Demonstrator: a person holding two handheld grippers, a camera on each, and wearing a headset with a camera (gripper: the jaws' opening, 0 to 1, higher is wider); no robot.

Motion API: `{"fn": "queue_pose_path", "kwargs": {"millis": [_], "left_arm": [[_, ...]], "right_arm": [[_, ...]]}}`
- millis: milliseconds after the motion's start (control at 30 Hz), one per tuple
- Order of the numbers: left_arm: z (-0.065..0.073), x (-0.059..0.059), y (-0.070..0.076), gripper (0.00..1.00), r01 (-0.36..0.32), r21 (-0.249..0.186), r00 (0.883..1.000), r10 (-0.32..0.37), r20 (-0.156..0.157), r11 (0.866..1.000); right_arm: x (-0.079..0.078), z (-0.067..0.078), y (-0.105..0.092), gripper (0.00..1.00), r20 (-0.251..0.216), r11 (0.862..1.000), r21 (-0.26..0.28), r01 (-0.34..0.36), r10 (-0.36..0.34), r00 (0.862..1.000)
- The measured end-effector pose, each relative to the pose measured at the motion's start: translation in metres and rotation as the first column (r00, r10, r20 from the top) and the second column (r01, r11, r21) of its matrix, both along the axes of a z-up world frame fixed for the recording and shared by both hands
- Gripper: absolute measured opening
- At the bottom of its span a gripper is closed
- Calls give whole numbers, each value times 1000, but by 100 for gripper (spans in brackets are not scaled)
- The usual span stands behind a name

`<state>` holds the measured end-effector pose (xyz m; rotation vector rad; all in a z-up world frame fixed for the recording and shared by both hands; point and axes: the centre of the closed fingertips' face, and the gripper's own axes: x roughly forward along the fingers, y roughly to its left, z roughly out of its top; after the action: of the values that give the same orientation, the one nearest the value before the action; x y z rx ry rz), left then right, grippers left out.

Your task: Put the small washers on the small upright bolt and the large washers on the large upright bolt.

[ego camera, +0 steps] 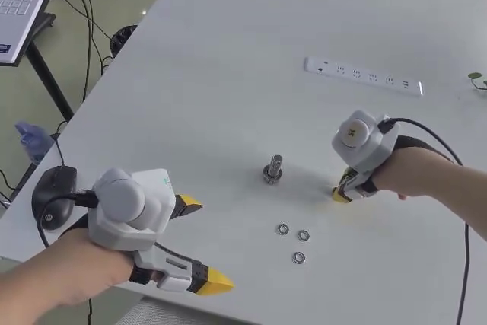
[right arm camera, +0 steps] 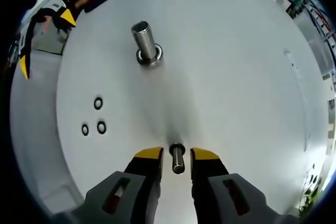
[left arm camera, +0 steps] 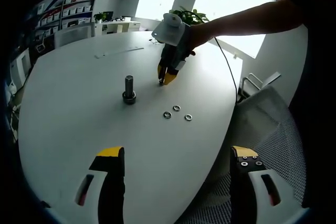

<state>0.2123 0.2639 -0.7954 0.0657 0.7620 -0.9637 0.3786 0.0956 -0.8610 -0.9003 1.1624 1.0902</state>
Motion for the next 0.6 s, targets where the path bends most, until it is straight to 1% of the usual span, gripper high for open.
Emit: {"fn": "queue_pose_path", "kwargs": {"millis": [100,300,600], "left_arm": [[0,0,0,82,-1,1,1000,1,2,1000],[1,1,0,82,-2,-2,1000,2,6,1000],[4,1,-2,82,1,-3,1000,-1,18,1000]], "right_arm": [[2,1,-1,22,1,1000,-3,-4,4,1000],[5,7,-2,21,7,1000,-3,-1,1,1000],[5,20,-6,21,11,1000,-1,1,-1,1000]]}}
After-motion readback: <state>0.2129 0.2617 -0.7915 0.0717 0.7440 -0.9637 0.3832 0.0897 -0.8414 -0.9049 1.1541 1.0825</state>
